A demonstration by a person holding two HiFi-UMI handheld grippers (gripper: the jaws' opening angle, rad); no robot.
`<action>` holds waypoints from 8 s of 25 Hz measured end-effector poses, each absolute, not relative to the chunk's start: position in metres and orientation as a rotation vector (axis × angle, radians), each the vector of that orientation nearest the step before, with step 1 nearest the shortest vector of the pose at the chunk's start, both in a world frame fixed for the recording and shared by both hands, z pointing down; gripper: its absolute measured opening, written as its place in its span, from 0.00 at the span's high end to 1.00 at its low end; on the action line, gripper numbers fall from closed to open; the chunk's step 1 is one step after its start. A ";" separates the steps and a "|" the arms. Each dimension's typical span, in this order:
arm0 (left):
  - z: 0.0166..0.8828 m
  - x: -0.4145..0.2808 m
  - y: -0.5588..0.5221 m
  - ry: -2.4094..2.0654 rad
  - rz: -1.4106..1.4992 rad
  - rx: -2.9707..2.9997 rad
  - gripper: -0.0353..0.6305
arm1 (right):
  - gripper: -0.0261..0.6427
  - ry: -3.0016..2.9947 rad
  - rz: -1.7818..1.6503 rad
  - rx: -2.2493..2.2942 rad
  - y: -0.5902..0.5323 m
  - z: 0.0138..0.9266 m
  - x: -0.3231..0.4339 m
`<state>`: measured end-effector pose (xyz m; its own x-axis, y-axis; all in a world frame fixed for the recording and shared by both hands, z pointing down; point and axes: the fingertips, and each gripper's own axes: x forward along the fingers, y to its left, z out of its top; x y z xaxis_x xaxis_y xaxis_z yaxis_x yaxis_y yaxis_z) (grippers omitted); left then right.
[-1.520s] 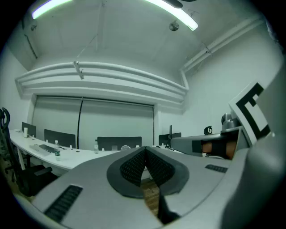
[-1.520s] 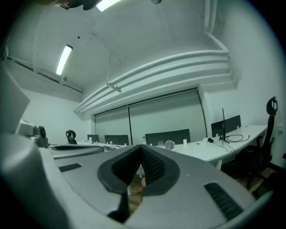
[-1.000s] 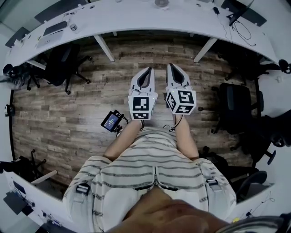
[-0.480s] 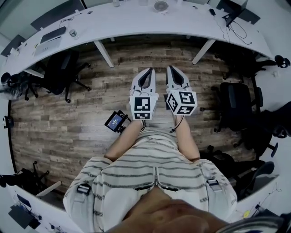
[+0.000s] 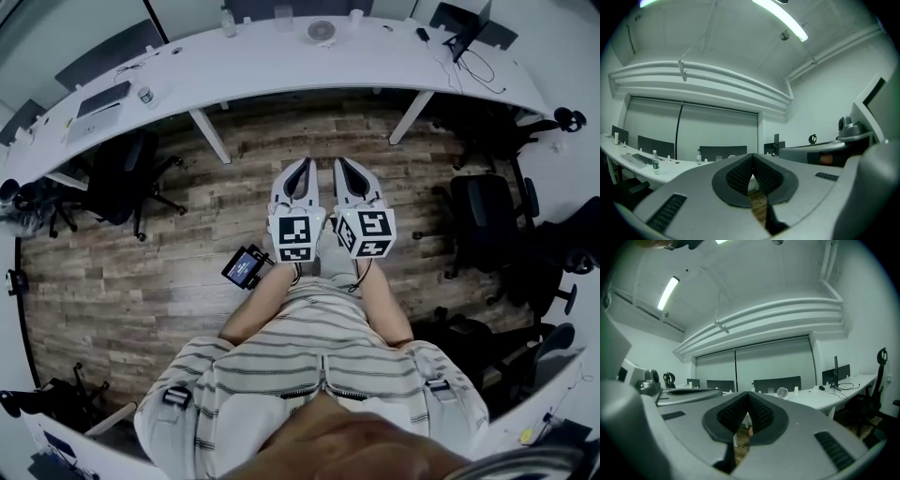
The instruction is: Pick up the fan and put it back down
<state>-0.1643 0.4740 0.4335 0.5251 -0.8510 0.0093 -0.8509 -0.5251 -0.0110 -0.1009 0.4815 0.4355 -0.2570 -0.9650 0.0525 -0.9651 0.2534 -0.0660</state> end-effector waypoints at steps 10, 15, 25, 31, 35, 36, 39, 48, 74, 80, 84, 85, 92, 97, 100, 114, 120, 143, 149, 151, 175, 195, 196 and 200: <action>0.433 -0.156 0.428 1.498 -0.028 -2.716 0.94 | 0.94 -2.508 0.110 1.917 0.428 0.436 -0.096; 0.444 -0.147 0.401 1.488 -0.057 -2.726 0.94 | 0.94 -2.514 0.123 1.902 0.397 0.446 -0.096; 0.459 -0.121 0.311 1.506 -0.070 -2.716 0.94 | 0.94 -2.516 0.167 1.910 0.307 0.464 -0.063; 0.458 -0.091 0.235 1.512 -0.071 -2.720 0.94 | 0.94 -2.516 0.164 1.903 0.232 0.461 -0.034; 0.443 -0.068 0.188 1.516 -0.076 -2.714 0.94 | 0.94 -2.522 0.167 1.909 0.185 0.446 -0.009; 0.439 -0.062 0.176 1.516 -0.078 -2.713 0.94 | 0.94 -2.525 0.167 1.909 0.173 0.442 -0.004; 0.433 -0.044 0.144 1.520 -0.091 -2.713 0.94 | 0.94 -2.533 0.175 1.900 0.140 0.435 0.012; 0.423 -0.007 0.068 1.543 -0.105 -2.719 0.94 | 0.94 -2.572 0.220 1.882 0.062 0.424 0.050; 0.443 0.014 -0.018 1.557 -0.163 -2.745 0.94 | 0.94 -2.528 0.301 1.862 -0.021 0.448 0.072; 0.436 0.008 -0.068 1.534 -0.149 -2.747 0.94 | 0.94 -2.525 0.283 1.861 -0.066 0.444 0.064; 0.428 0.007 -0.107 1.503 -0.122 -2.761 0.94 | 0.94 -2.511 0.277 1.881 -0.103 0.440 0.062; 0.427 0.008 -0.117 1.490 -0.119 -2.768 0.94 | 0.94 -2.502 0.277 1.892 -0.112 0.440 0.063; 0.426 0.004 -0.182 1.416 -0.112 -2.828 0.94 | 0.94 -2.428 0.298 1.976 -0.174 0.440 0.063; 0.422 0.002 -0.216 1.359 -0.090 -2.865 0.94 | 0.94 -2.383 0.292 2.013 -0.203 0.439 0.059; 0.417 0.004 -0.230 1.319 -0.077 -2.880 0.94 | 0.94 -2.376 0.295 2.026 -0.216 0.435 0.059; 0.424 0.021 -0.252 1.352 -0.110 -2.882 0.94 | 0.94 -2.348 0.308 2.019 -0.248 0.442 0.091; 0.425 0.025 -0.259 1.404 -0.108 -2.861 0.94 | 0.94 -2.376 0.338 1.961 -0.263 0.451 0.096; 0.446 0.035 -0.289 1.436 -0.203 -2.831 0.94 | 0.94 -2.345 0.365 1.657 -0.325 0.541 0.115; 0.449 0.037 -0.291 1.430 -0.221 -2.832 0.94 | 0.88 -2.325 0.323 1.520 -0.334 0.559 0.112; 0.450 0.036 -0.293 1.431 -0.224 -2.835 0.94 | 0.86 -2.326 0.315 1.461 -0.338 0.566 0.108; 0.458 0.030 -0.284 1.405 -0.296 -2.830 0.94 | 0.66 -2.083 -0.123 0.528 -0.357 0.652 0.094; 0.469 0.039 -0.274 1.329 -0.340 -2.875 0.94 | 0.62 -1.998 -0.033 0.285 -0.374 0.674 0.093; 0.469 0.037 -0.275 1.341 -0.338 -2.877 0.94 | 0.62 -1.996 -0.030 0.275 -0.375 0.677 0.092; 0.474 0.030 -0.281 1.394 -0.328 -2.896 0.94 | 0.62 -1.993 -0.038 0.242 -0.381 0.681 0.089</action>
<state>0.0302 -0.2815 0.4739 0.6079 -0.7629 0.2201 -0.7811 -0.6244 -0.0073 0.0888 -0.3806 0.6808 -0.4023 -0.1874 0.8961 -0.1528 0.9788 0.1361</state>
